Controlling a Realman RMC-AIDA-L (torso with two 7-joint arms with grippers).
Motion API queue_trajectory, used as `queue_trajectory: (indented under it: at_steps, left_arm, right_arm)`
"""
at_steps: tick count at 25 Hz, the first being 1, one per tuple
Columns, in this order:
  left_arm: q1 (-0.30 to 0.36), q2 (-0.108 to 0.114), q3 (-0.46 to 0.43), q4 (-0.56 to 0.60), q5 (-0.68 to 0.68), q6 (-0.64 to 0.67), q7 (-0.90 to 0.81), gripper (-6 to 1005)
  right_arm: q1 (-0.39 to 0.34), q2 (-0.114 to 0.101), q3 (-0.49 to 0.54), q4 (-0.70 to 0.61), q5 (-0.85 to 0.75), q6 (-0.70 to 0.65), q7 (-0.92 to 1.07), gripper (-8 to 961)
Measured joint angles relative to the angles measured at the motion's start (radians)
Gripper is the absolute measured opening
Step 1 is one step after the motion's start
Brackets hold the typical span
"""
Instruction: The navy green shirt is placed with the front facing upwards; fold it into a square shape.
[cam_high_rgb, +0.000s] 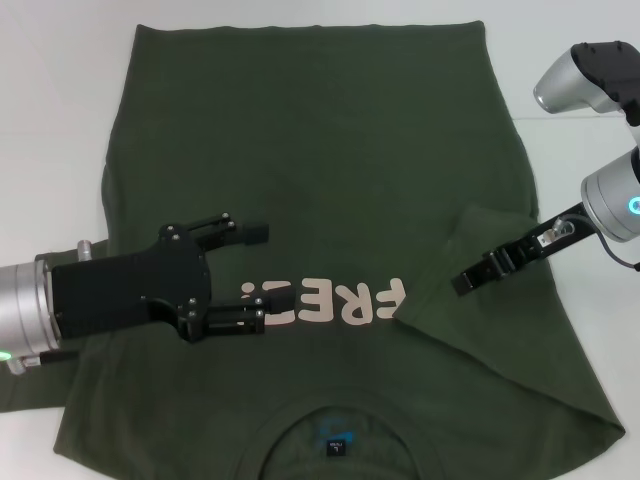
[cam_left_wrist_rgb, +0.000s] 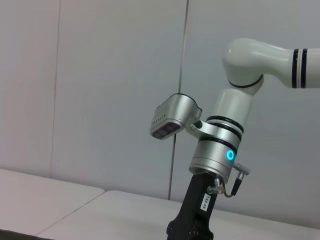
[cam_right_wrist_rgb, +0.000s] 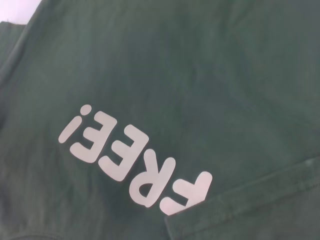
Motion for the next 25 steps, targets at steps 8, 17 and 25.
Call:
queue_trajectory:
  at_steps: [8, 17, 25]
  left_arm:
    - [0.001, -0.001, 0.000, -0.001, -0.011, 0.000, -0.002, 861]
    - [0.010, 0.001, -0.009, -0.002, -0.057, -0.006, -0.029, 861]
    - [0.011, 0.005, -0.038, 0.000, -0.074, -0.027, -0.126, 861]
  right_arm:
    - [-0.038, -0.028, 0.019, -0.033, 0.156, 0.003, -0.041, 561]
    - [-0.152, -0.068, 0.085, -0.039, 0.482, 0.008, -0.331, 795]
    - [-0.308, -0.038, 0.100, -0.035, 0.746, -0.123, -0.828, 908]
